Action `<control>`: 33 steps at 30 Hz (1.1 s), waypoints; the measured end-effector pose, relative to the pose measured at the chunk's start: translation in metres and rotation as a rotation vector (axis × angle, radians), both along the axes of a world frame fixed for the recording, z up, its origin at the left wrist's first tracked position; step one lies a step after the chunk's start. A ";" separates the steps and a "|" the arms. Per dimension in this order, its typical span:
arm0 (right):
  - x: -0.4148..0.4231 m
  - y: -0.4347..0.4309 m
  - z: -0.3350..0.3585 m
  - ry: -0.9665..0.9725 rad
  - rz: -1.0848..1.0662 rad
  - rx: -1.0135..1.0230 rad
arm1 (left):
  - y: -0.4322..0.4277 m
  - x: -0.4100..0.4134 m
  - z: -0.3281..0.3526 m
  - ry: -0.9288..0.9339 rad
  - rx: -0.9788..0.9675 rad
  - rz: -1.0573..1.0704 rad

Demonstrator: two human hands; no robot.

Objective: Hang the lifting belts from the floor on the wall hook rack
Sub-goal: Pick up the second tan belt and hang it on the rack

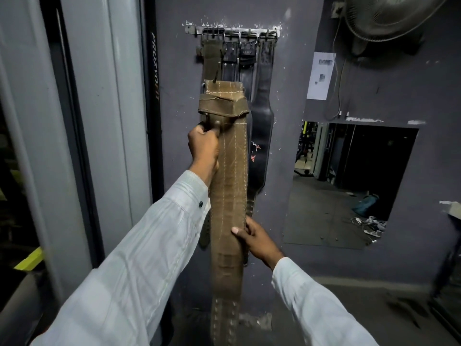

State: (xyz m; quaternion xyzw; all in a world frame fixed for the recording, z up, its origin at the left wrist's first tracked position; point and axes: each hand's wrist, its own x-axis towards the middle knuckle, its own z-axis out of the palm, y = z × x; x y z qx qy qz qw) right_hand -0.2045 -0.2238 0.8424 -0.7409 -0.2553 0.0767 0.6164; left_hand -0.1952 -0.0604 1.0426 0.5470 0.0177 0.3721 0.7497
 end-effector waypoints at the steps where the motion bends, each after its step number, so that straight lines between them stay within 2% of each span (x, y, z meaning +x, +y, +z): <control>1: 0.001 -0.002 -0.003 0.011 0.002 0.012 | 0.000 -0.001 0.002 0.000 -0.004 -0.002; 5: 0.004 -0.013 -0.016 0.124 0.062 -0.090 | 0.005 -0.006 0.009 0.003 -0.035 -0.021; 8: 0.008 -0.016 -0.012 0.135 0.076 -0.150 | 0.005 -0.010 0.013 0.020 -0.074 -0.127; 10: 0.010 -0.009 0.014 0.081 0.051 -0.062 | 0.001 -0.013 0.012 0.046 -0.090 -0.194; 14: 0.012 0.009 0.110 -0.052 -0.017 0.249 | -0.006 -0.017 0.005 0.069 -0.107 -0.295; 17: 0.014 0.013 0.166 -0.078 -0.007 0.412 | -0.006 -0.019 -0.006 0.069 -0.097 -0.339; 22: 0.017 0.018 0.180 -0.049 -0.077 0.542 | -0.005 -0.023 -0.030 0.073 0.098 -0.373; 25: 0.016 0.023 0.177 -0.057 -0.148 0.634 | 0.000 -0.030 -0.055 0.164 0.316 -0.446; 28: 0.016 0.027 0.178 -0.104 -0.202 0.650 | 0.000 -0.027 -0.071 0.161 0.528 -0.320; 31: 0.016 0.032 0.177 -0.163 -0.221 0.648 | -0.002 -0.028 -0.072 0.116 0.571 -0.183; 33: 0.015 0.032 0.179 -0.189 -0.240 0.648 | 0.001 -0.031 -0.077 0.102 0.543 -0.299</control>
